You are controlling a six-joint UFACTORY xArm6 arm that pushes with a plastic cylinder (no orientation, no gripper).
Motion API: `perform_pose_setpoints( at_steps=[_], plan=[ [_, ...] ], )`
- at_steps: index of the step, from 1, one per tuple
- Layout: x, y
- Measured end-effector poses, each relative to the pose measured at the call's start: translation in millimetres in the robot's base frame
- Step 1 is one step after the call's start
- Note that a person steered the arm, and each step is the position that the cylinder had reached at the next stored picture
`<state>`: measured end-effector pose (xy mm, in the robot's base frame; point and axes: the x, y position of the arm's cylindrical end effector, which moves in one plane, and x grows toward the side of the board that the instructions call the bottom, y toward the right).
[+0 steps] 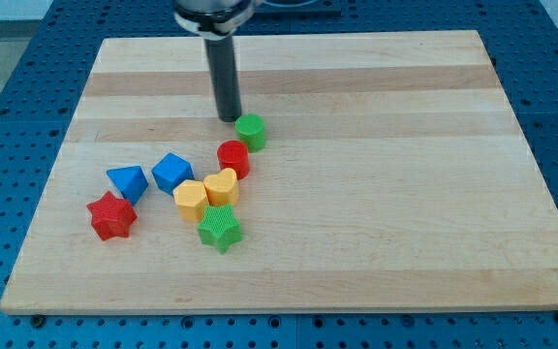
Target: Move the green circle diagonally to the bottom right of the red circle
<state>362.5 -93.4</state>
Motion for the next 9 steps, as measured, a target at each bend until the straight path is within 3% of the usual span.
perform_pose_setpoints(
  at_steps=[3,5,9],
  plan=[
    [40.7,68.5],
    [33.7,93.1],
    [104.6,98.8]
  ],
)
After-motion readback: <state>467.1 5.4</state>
